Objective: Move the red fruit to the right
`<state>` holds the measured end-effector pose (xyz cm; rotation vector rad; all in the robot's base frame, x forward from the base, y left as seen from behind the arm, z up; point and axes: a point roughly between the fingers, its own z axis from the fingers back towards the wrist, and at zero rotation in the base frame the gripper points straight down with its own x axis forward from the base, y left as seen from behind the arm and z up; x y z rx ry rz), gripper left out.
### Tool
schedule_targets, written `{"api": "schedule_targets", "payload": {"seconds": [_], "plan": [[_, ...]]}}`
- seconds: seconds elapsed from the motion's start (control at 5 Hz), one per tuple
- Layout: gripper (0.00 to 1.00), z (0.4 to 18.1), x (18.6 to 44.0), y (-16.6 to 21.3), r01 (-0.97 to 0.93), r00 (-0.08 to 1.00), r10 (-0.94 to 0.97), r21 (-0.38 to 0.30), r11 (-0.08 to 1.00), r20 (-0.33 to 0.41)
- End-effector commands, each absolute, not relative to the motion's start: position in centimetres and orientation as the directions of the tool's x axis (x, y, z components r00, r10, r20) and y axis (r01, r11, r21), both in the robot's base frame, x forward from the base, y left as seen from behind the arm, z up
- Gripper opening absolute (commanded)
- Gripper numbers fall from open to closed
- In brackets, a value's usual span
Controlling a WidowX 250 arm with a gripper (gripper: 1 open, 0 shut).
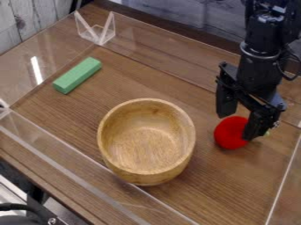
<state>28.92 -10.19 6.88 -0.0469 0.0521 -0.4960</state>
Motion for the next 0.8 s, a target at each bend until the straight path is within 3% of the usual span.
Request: {"api": "schedule_targets", "payload": {"seconds": [0.0,0.2,0.4,0.6], "plan": [[1.0,8.0,30.0,-10.5,0.507,0.862,-0.507,-0.042,0.861,0.014],[0.0,8.5,29.7,-10.7,0.508,0.861,-0.508,-0.043,0.861,0.008],[1.0,9.6,29.7,-10.8,0.499,0.867,-0.498,-0.043,0.866,0.017],[1.0,8.9,29.8,-10.4,0.501,0.865,-0.501,-0.041,0.864,0.024]]}}
